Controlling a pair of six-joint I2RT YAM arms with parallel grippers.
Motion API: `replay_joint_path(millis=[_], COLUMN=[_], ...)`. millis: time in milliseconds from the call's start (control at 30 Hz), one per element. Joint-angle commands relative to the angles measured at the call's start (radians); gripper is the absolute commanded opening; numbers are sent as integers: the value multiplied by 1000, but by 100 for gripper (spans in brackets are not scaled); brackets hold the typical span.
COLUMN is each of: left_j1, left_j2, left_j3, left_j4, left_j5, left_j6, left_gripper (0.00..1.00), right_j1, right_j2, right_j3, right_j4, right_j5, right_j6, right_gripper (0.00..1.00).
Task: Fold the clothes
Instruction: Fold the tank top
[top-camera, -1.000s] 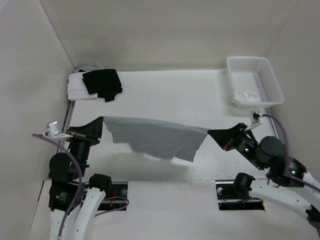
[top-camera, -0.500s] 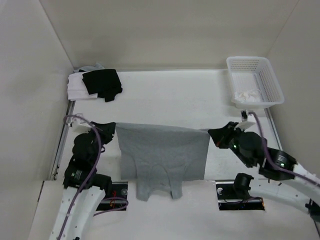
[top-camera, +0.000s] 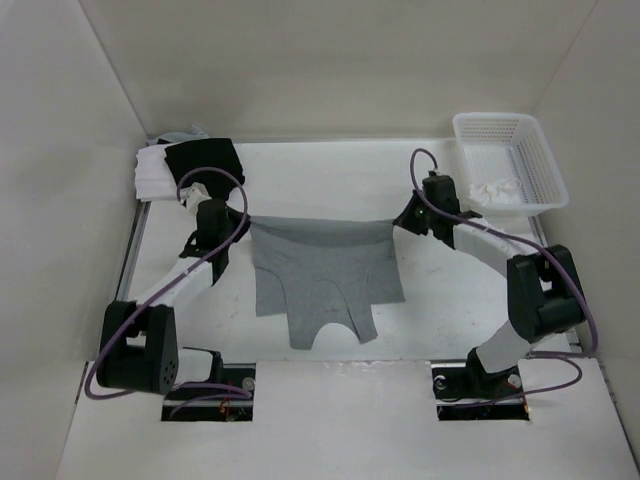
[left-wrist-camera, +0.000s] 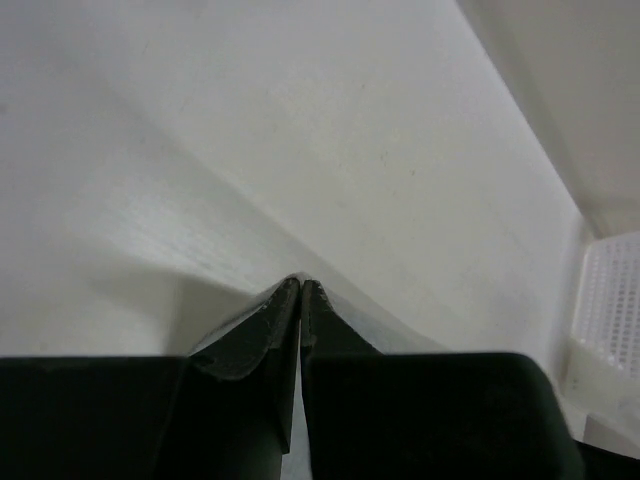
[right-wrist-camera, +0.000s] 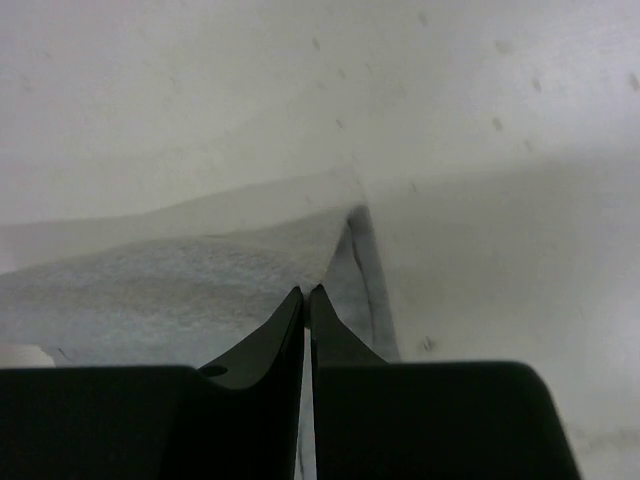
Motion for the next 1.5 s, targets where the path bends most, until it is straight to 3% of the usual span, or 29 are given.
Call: replay_joint_path(millis=[0,133,400,600,833,1000,1233,1300,1400,1467], left_j1=[30,36,41,104,90,75,82,75,78,91], left_j2=[72,42,-297,-595,-879,-956,-966,-957,-917,-930], left_j3=[109,53,-265,-397,-521,-567,-497,-498,-481,-436], left_j4=[217,227,180,33,-208,-366,-541,-544,-541,-556], left_j5=[-5,10,55,173,234,219,138,138,131,109], left_j6=[-28,-42,-64,-80,-113,-136,-159,-169,-168,-125], left_gripper=[0,1,3,3,3,1,3,11,32,38], right_j1=[-29,-24,27,108,180,182,204,214,234,237], right_j2=[61,48,-174,-340,-446,-434,-503,-541,-576,-601], right_j3=[168,165,-165,-353,-485,-530,-550,-556,-558,-550], right_j4=[153,144,228,221,161,145,58,37,10,1], right_j5=[-70,-60,-21,50,127,125,128,124,130,134], right_j6=[-32,-40,20,37,114,161,224,239,243,232], right_gripper=[7,7,9,9,8,8,9,17,44,53])
